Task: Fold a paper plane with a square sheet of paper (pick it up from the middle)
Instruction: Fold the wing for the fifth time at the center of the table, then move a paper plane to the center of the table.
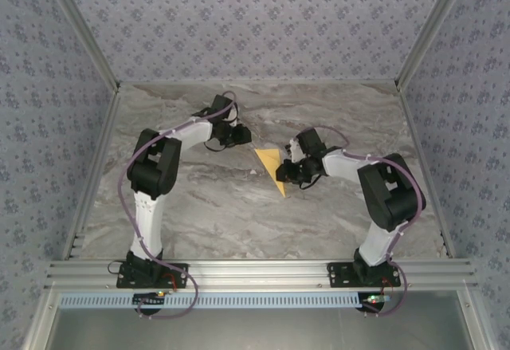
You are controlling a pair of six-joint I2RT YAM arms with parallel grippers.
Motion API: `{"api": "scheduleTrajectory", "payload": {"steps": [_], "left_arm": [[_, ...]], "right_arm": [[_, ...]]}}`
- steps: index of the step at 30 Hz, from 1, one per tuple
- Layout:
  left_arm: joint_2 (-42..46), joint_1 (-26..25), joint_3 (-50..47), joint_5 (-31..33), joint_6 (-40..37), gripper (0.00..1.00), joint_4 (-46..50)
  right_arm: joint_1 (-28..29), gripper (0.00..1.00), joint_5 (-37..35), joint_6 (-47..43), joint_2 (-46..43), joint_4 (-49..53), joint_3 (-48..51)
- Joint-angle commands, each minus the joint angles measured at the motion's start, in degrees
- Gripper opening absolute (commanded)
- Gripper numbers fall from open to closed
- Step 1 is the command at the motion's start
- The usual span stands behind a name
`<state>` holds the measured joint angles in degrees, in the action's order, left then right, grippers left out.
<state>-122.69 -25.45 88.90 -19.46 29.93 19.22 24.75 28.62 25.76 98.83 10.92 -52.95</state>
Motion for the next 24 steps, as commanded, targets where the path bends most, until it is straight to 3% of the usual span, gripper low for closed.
{"api": "scheduleTrajectory", "payload": {"steps": [1, 6, 11, 18, 24], "left_arm": [[6.5, -2.7, 0.6, 8.0, 0.2, 0.4, 6.9], [8.5, -7.7, 0.6, 13.9, 2.9, 0.55, 11.6], [7.0, -13.5, 2.7, 15.9, 7.9, 0.63, 15.0], [0.0, -19.7, 13.2, 22.4, 9.9, 0.66, 25.7], [-7.0, -21.2, 22.4, 22.3, 10.5, 0.65, 32.6]], "right_arm": [[-1.0, 0.37, -4.1, 3.8, -6.5, -0.7, 0.2], [-4.3, 0.67, -13.6, 6.7, -13.6, -0.7, 4.2], [-8.6, 0.83, -21.4, 9.5, -17.5, 0.1, 8.6], [-12.7, 0.87, -22.8, 13.4, -19.7, -0.3, 13.1], [-13.4, 0.87, -22.7, 13.8, -20.5, 0.1, 13.9]]}}
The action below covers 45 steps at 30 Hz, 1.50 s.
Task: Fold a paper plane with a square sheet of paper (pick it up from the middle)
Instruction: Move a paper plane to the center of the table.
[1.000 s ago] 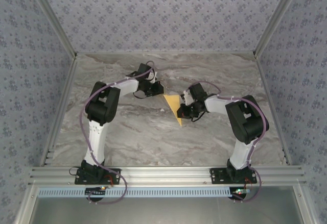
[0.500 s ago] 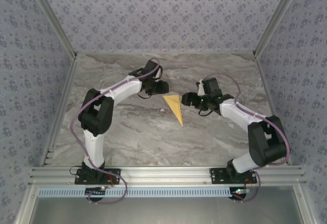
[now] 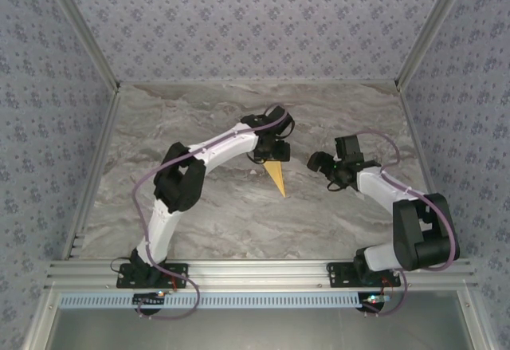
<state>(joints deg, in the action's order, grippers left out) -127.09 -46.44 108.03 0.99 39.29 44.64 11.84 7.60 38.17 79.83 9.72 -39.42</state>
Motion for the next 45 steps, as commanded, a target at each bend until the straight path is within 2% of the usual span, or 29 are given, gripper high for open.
{"api": "scheduleTrajectory", "payload": {"steps": [1, 10, 20, 23, 27, 30, 34, 39, 45], "left_arm": [[-3.1, -0.3, 3.4, 1.8, 1.3, 0.64, 7.9], [-4.3, -0.3, 6.3, 2.9, 2.0, 0.53, 12.5], [3.4, 2.0, -4.6, 1.8, 5.9, 0.38, 5.6], [4.9, 2.8, -7.5, 0.3, 7.1, 0.31, 3.1], [6.8, 3.9, -11.3, -1.0, 8.2, 0.17, -0.9], [8.4, 4.9, -14.1, -3.0, 7.8, 0.1, -4.9], [12.7, 6.5, -19.2, -9.5, 5.6, 0.04, -14.0], [18.8, 8.2, -25.2, -17.6, 2.6, 0.0, -24.2], [24.3, 9.0, -29.1, -22.1, 0.3, 0.0, -30.4]], "right_arm": [[-0.5, 0.87, -1.7, 1.4, -1.6, 1.4, 0.4], [-0.7, 0.86, -1.4, 2.3, -1.7, 1.0, 0.1], [-0.6, 0.86, -0.6, 2.5, -1.1, 1.0, -0.3], [-0.6, 0.85, -0.5, 2.6, -0.8, 1.0, -0.5], [-0.4, 0.85, -0.1, 2.7, -0.3, 0.8, -0.7], [-0.3, 0.85, 0.2, 2.8, -0.1, 1.0, -1.1], [-0.2, 0.84, 2.3, 2.4, -0.1, 0.0, -1.3], [0.0, 0.84, 5.5, 1.8, -0.5, -1.9, -1.2], [0.1, 0.84, 4.8, 1.7, -1.7, -1.4, -1.6]]}}
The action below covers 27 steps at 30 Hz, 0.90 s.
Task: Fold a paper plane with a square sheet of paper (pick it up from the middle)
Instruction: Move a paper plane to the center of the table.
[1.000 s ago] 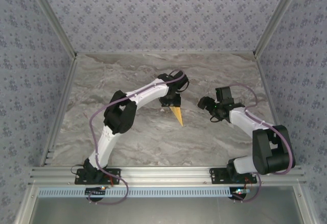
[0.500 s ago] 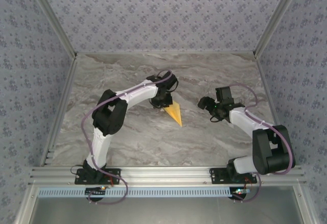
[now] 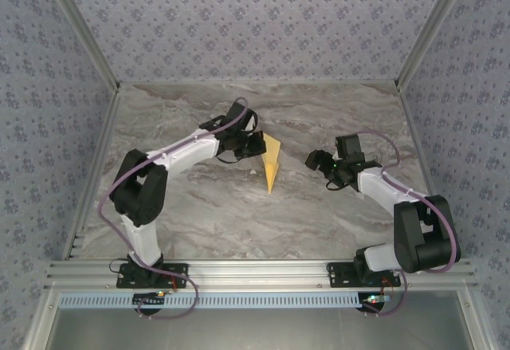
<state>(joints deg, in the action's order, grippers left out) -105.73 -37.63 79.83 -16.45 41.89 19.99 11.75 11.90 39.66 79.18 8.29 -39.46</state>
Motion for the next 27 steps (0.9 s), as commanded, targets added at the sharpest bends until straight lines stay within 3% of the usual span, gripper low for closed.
{"api": "scheduleTrajectory", "payload": {"steps": [1, 6, 15, 27], "left_arm": [[3.2, 0.2, -1.2, -5.3, -2.3, 0.0, -6.2], [4.2, 0.9, -3.8, -9.7, -0.6, 0.0, -10.8], [2.1, 2.8, -13.5, -11.6, 2.3, 0.0, -20.2], [1.3, 5.6, -22.6, -10.1, 6.7, 0.0, -29.3]], "right_arm": [[0.2, 0.84, 0.2, 0.2, -1.3, 0.2, -1.6], [0.3, 0.84, 0.0, 0.2, -1.7, 0.4, -1.7], [0.6, 0.84, -0.7, 0.3, -2.2, 0.3, -1.2], [3.6, 0.83, -0.3, -1.3, -0.8, 0.1, -2.3]]}}
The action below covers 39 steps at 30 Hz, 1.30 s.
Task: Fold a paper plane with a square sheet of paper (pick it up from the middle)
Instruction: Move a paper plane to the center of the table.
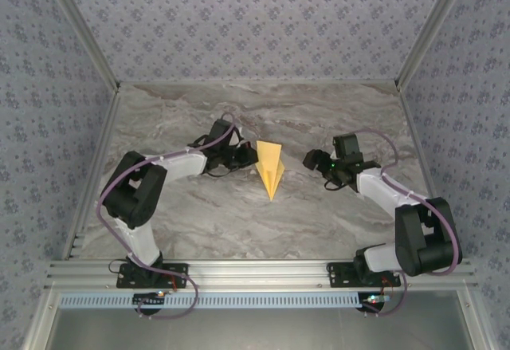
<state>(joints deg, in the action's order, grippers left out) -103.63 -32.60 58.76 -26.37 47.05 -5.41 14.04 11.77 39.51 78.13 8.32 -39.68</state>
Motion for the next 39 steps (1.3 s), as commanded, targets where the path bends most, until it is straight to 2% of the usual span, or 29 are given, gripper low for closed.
{"api": "scheduleTrajectory", "payload": {"steps": [1, 8, 17, 24, 28, 33, 37, 39], "left_arm": [[-0.8, 0.8, -2.3, 0.1, 1.8, 0.0, -4.4], [-0.7, 1.1, -5.0, 3.3, 2.3, 0.0, -3.3], [-0.1, 1.3, -8.1, 4.4, 2.9, 0.0, -3.2], [-0.7, 1.2, -7.6, 4.4, 2.6, 0.0, -3.0], [-0.9, 1.2, -7.7, 4.3, 2.5, 0.0, -3.0], [-1.0, 1.3, -7.4, 4.1, 2.5, 0.0, -2.9], [-1.1, 1.3, -7.4, 4.1, 2.4, 0.0, -2.8], [-1.1, 1.3, -7.4, 4.1, 2.4, 0.0, -2.9]], "right_arm": [[2.0, 0.83, -0.3, -1.5, 0.6, 0.1, -2.5], [9.3, 0.75, -1.8, -2.9, 4.2, -0.2, -6.1], [19.1, 0.62, -1.3, -10.2, 13.2, 2.7, -15.4], [22.4, 0.49, -3.5, -11.5, 20.3, 6.7, -21.4], [23.4, 0.49, -5.0, -11.9, 23.1, 8.8, -23.4], [24.6, 0.55, -7.7, -12.8, 23.9, 10.7, -24.4], [25.0, 0.58, -8.0, -13.1, 24.0, 11.4, -24.3], [25.0, 0.58, -5.9, -13.2, 24.0, 11.8, -24.2]]}}
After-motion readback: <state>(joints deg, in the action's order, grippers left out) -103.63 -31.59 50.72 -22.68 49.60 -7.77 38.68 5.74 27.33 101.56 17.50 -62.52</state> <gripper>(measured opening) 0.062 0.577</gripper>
